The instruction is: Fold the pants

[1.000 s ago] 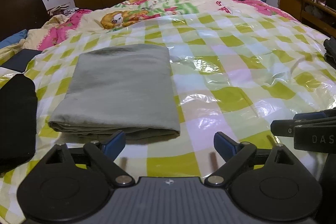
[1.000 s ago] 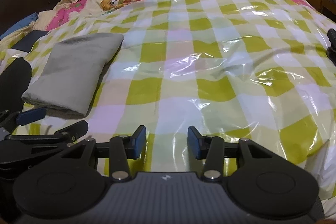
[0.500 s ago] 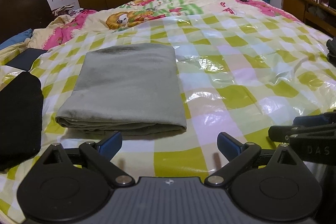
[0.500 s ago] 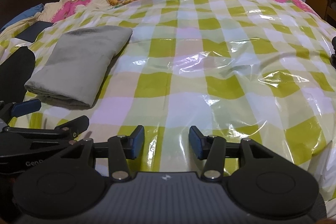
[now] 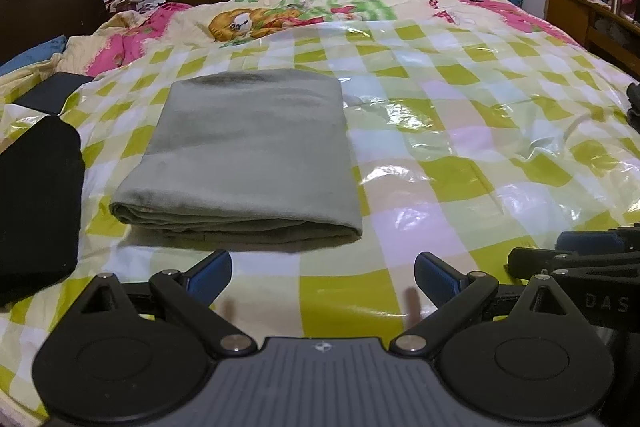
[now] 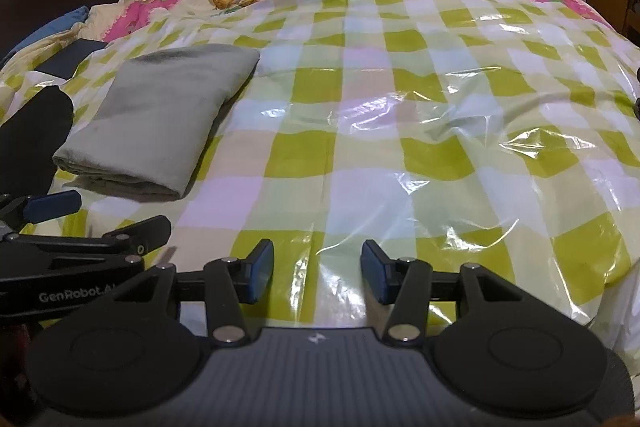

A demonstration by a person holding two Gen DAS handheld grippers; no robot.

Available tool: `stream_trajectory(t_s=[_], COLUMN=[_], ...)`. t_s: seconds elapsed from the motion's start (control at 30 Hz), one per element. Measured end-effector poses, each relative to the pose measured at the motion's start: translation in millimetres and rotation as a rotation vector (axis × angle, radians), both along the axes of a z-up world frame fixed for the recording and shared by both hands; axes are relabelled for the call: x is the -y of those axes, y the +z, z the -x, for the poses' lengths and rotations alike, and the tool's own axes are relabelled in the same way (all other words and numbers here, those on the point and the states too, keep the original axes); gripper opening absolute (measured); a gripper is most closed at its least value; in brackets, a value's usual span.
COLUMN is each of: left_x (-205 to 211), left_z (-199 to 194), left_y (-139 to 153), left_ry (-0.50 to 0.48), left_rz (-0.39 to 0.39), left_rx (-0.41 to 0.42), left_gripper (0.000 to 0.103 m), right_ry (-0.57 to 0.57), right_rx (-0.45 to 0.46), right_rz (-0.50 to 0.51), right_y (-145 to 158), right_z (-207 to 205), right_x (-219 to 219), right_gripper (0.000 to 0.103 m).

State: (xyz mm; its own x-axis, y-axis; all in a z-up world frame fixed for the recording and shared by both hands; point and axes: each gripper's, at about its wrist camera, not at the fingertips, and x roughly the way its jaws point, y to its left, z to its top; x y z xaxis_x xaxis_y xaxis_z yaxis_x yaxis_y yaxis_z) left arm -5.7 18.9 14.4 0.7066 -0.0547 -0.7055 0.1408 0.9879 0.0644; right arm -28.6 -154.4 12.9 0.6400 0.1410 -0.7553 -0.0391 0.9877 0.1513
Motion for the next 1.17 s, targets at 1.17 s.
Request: stream_trajectory(t_s=[1.17], left_x=[-6.1], left_z=[-1.4], left_y=[-2.3], left_ry=[0.016], left_rz=[0.005], left_rx=[-0.016], left_gripper=[0.103], right_ry=[0.022], right_rx=[0.006], right_rz=[-0.04], right_y=[-2.3], right_z=[4.6], right_x=[-3.6], right_gripper=[0.055])
